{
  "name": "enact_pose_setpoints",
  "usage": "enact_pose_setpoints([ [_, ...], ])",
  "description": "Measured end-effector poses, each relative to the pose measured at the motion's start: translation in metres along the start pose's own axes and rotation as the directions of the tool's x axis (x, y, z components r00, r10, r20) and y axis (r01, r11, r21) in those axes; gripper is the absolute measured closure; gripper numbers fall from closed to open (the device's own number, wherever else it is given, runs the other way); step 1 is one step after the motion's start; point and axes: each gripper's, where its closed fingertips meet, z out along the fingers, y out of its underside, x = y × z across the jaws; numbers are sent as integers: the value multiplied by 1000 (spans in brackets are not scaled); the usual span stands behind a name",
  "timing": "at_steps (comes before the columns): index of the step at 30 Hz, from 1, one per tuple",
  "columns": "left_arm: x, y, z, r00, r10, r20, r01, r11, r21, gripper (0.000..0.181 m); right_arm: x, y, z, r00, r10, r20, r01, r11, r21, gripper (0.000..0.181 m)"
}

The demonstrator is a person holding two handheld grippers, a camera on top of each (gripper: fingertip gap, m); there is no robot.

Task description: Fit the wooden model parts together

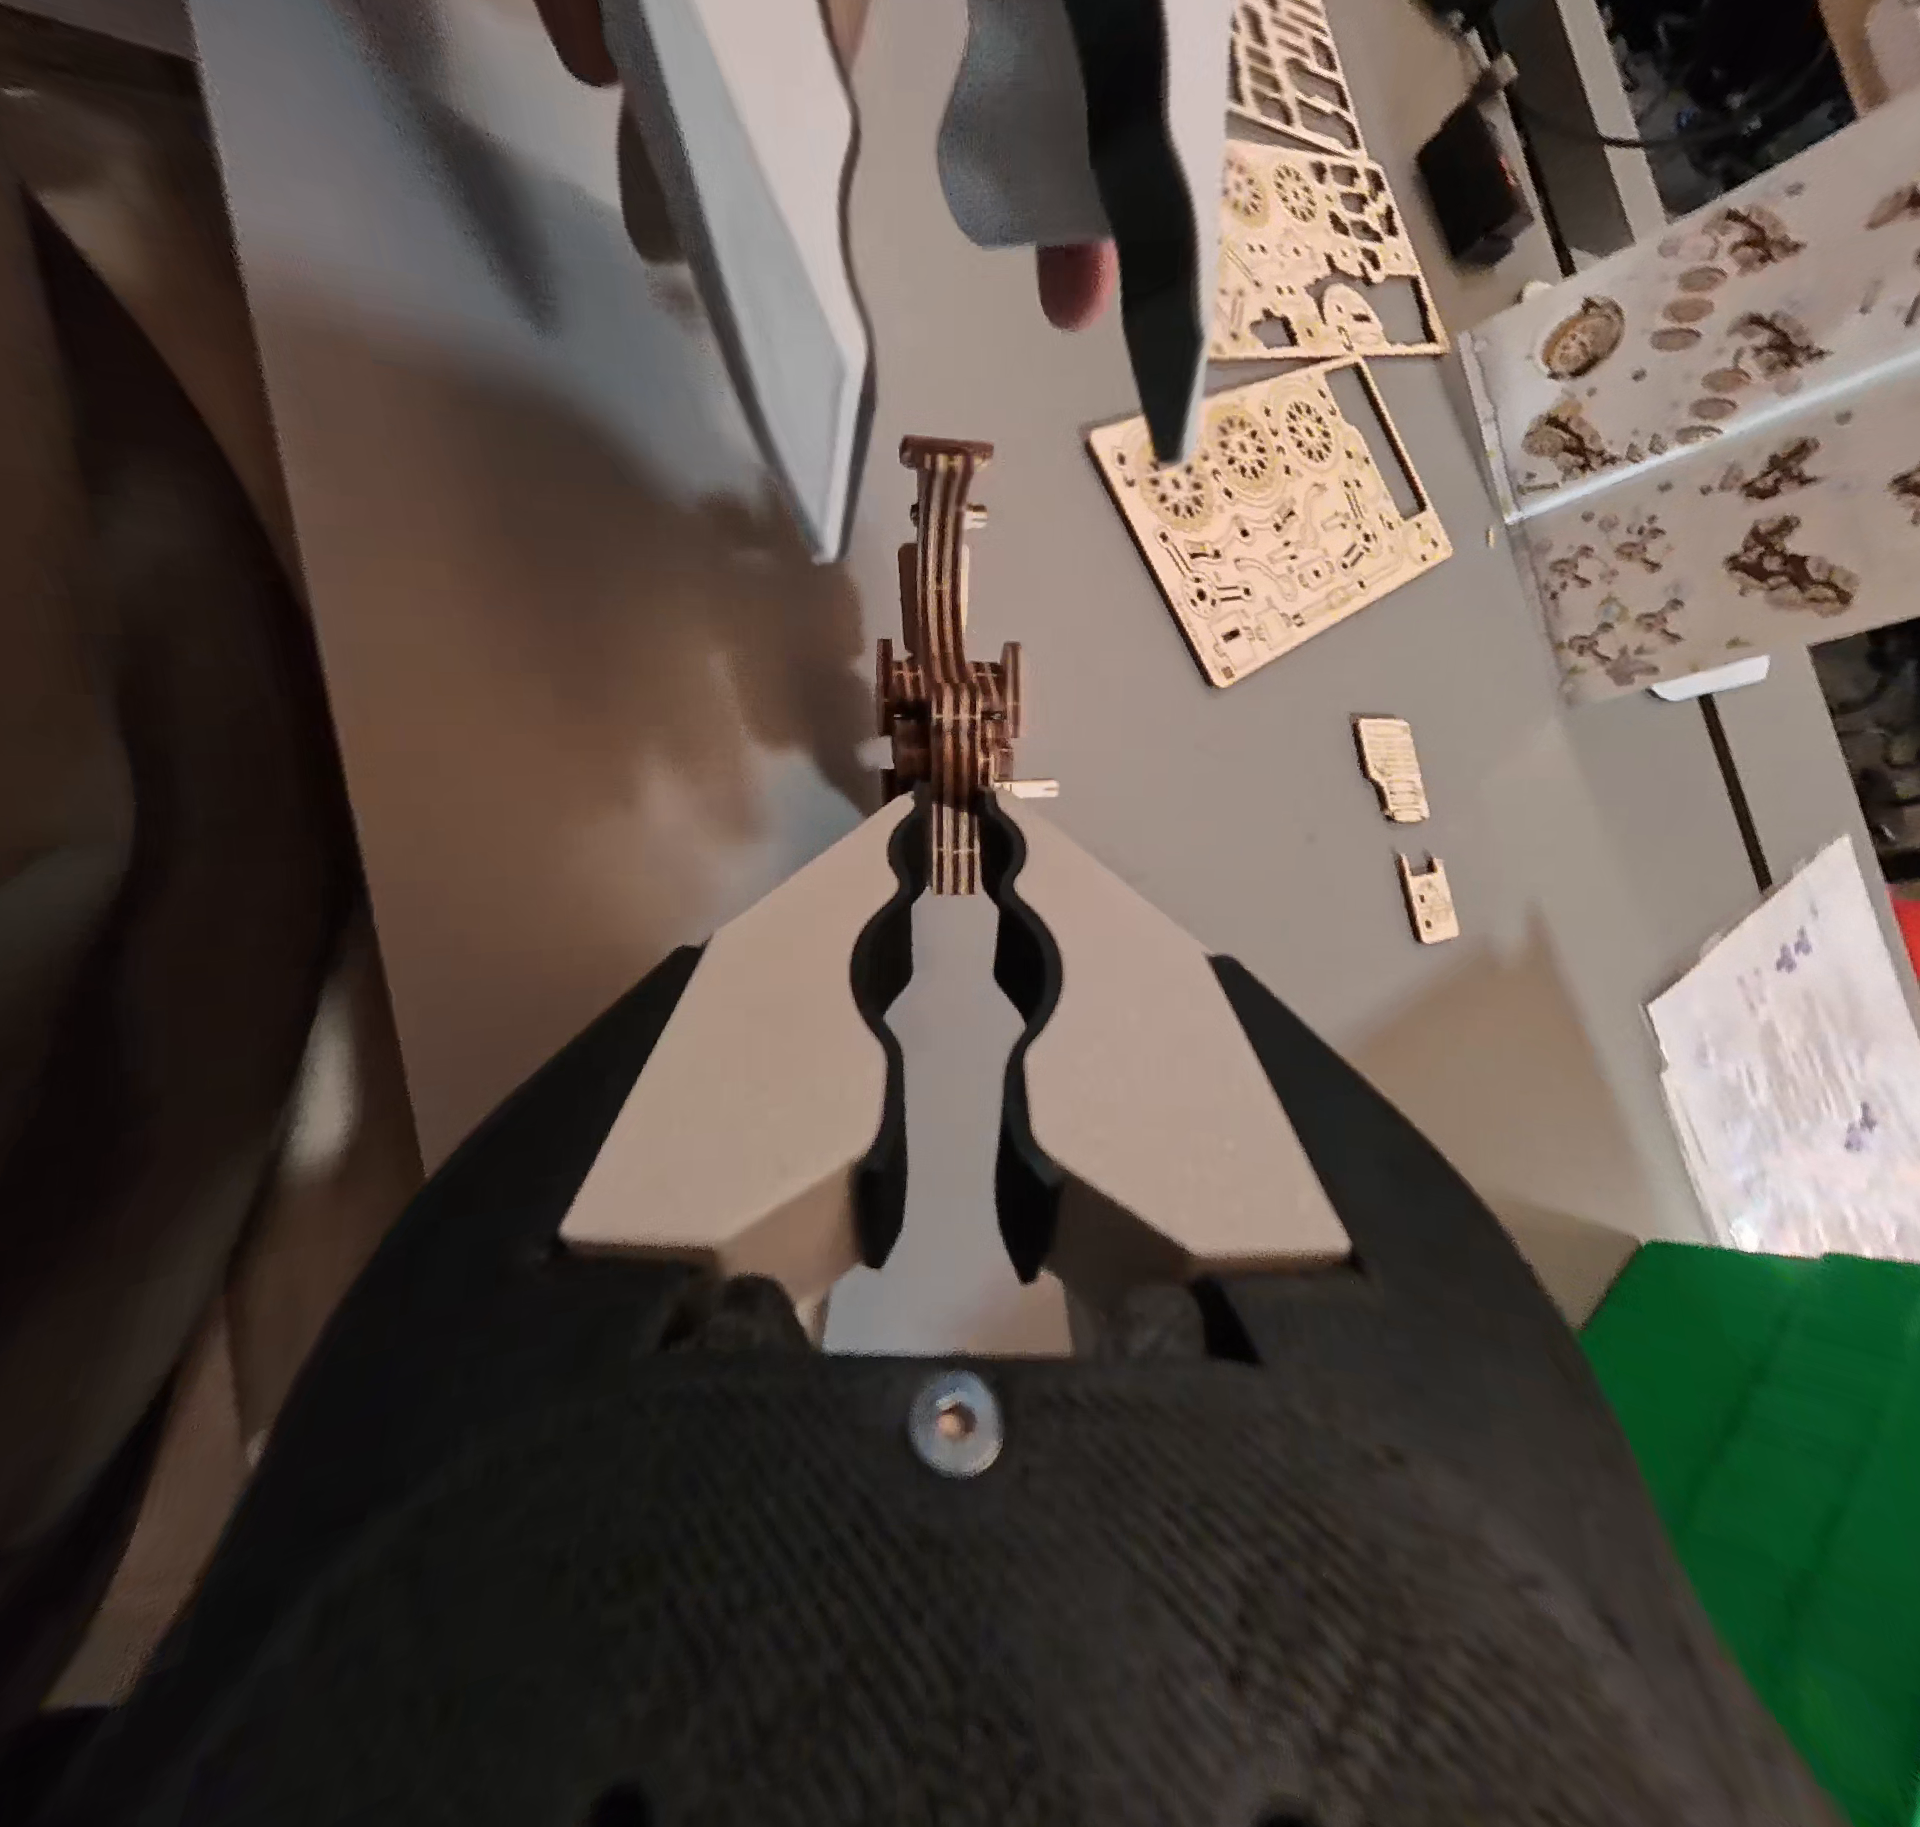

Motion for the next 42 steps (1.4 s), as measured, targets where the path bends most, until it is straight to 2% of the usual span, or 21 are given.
enact_pose_setpoints([
  [6,24,20,17,994,95,-50,-100,991,-92,107,-12,-5,0,997,-76,34,75,997,11,175],
  [15,25,29,22,989,142,-40,-146,982,-121,113,-15,-10,-2,996,-73,46,71,997,44,175],
  [20,13,11,11,996,-55,-75,54,998,-12,108,-1,-18,-9,994,-96,-54,101,989,104,175],
  [23,3,-4,1,970,-204,-132,216,973,84,107,10,-25,-17,985,-106,-139,127,979,156,175],
  [25,-1,-11,-4,952,-255,-168,279,951,134,107,16,-30,-21,988,-49,-147,80,974,211,175],
  [27,-2,-18,-8,943,-272,-189,305,936,174,108,21,-34,-25,993,82,-90,-54,958,282,175],
  [29,0,-21,-8,935,-286,-208,326,926,190,108,24,-40,-28,964,261,48,-260,891,371,175],
  [32,4,-24,-7,925,-302,-231,349,916,197,109,36,-45,-37,845,470,256,-535,716,450,175],
  [34,8,-29,-7,913,-320,-254,375,903,210,110,44,-48,-44,751,539,382,-659,585,472,175],
  [36,9,-34,-9,901,-340,-270,403,885,232,113,45,-51,-48,678,554,483,-735,496,463,175],
  [38,10,-39,-11,890,-357,-283,428,868,252,113,43,-53,-47,636,557,533,-771,451,449,175],
  [42,14,-48,-16,871,-373,-319,463,842,278,115,37,-60,-43,626,551,552,-780,451,434,174],
])
